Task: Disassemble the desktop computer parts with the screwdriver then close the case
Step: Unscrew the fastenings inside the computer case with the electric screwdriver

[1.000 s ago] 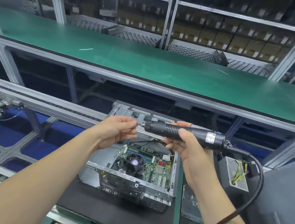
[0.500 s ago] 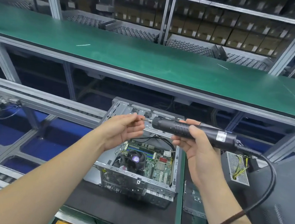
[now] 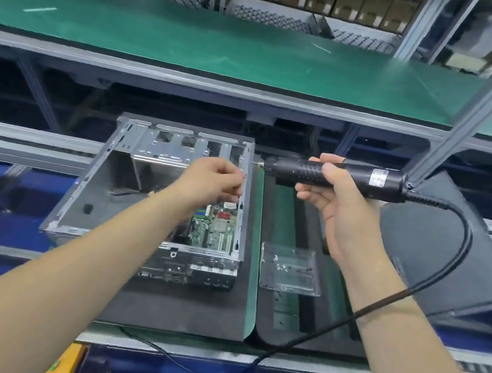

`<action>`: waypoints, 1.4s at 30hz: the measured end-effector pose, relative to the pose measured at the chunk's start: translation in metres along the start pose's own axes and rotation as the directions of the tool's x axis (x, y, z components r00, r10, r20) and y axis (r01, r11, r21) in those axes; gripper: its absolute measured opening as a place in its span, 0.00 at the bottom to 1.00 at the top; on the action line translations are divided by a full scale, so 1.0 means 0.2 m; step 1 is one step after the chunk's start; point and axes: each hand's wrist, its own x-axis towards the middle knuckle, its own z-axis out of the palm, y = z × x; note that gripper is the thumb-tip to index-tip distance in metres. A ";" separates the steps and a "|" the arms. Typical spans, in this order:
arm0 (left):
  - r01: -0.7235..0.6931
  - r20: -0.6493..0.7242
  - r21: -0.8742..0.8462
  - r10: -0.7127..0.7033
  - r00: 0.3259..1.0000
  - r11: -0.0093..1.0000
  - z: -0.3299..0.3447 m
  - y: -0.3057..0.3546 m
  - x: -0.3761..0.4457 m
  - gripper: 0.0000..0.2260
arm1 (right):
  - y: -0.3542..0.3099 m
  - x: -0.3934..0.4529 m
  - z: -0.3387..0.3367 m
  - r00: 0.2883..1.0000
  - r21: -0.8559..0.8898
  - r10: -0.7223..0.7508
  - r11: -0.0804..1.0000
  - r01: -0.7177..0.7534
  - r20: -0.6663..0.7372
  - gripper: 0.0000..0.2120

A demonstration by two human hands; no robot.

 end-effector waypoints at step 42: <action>0.148 -0.145 0.851 -0.046 0.988 0.504 1.24 -0.76 0.23 0.05 | 0.32 0.21 -0.96 0.969 0.014 0.238 0.971 -0.239 0.067 0.08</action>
